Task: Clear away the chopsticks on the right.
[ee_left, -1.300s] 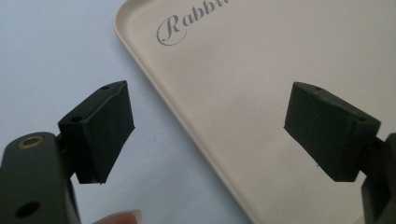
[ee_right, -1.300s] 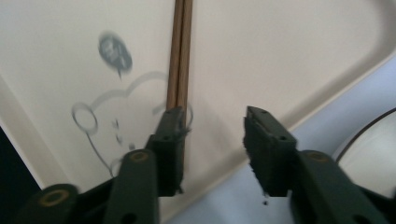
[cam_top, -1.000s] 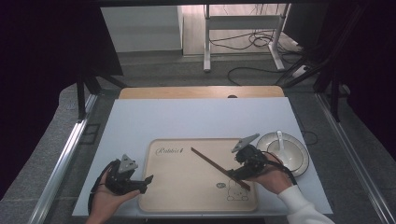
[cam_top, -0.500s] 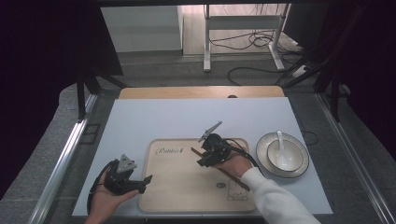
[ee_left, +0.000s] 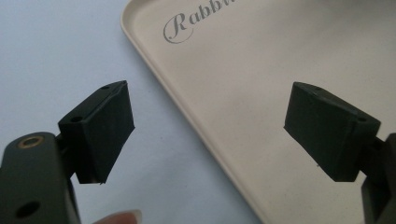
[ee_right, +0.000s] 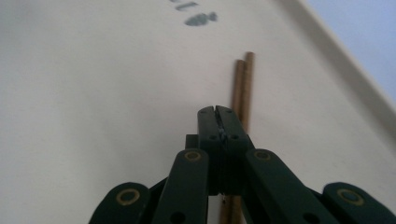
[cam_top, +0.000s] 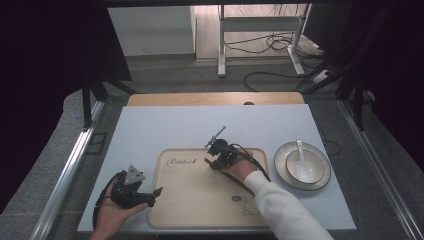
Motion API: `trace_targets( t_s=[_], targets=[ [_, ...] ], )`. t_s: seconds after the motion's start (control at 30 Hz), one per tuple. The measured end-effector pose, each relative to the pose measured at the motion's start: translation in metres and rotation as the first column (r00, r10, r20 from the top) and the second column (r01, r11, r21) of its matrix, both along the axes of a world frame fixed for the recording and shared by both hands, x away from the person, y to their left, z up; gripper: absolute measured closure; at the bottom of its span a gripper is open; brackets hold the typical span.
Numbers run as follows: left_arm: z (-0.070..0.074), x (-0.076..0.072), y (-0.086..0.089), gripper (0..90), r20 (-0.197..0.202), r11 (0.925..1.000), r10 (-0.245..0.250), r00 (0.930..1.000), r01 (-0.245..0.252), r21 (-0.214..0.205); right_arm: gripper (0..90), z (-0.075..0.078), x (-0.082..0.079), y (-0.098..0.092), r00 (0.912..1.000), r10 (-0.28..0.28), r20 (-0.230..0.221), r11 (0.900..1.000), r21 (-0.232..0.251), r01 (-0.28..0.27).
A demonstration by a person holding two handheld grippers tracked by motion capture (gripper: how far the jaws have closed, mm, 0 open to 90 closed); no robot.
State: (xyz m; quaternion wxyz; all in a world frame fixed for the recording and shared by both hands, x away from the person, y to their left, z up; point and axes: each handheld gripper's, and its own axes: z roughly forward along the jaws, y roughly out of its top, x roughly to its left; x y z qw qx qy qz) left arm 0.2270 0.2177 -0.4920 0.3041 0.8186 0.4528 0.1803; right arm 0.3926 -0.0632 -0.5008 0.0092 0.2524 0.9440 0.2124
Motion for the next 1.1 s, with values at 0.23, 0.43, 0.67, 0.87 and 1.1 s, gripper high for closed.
trace_targets(
  t_s=[0.23, 0.43, 0.67, 0.87, 1.1],
  targets=[
    [0.0, 0.0, 0.0, 15.7, 0.001, 1.0, -0.001, 1.0, 0.001, 0.001, 89.4, 0.004, 0.009, -0.013, 0.9994, -0.033, 0.004, 0.9992, -0.023, 0.034],
    [0.0, 0.001, -0.001, 15.7, 0.0, 1.0, -0.004, 1.0, 0.004, 0.006, 89.3, 0.003, 0.009, -0.022, 0.9979, -0.05, -0.041, 0.9982, 0.03, 0.051],
    [0.001, 0.0, 0.0, 15.7, 0.0, 0.9999, -0.007, 1.0, 0.007, 0.008, 89.4, -0.002, 0.01, -0.018, 0.9964, -0.084, -0.013, 0.9964, 0.008, 0.084],
    [0.001, -0.001, 0.001, 15.7, 0.002, 1.0, 0.001, 1.0, -0.001, 0.001, 89.5, 0.001, 0.017, -0.038, 0.9845, -0.175, -0.003, 0.9841, -0.029, 0.175],
    [0.001, 0.001, -0.001, 15.7, 0.001, 0.9999, -0.01, 1.0, 0.01, 0.004, 89.5, 0.005, 0.011, -0.064, 0.9749, -0.217, 0.048, 0.9695, -0.105, 0.221]
  ],
)
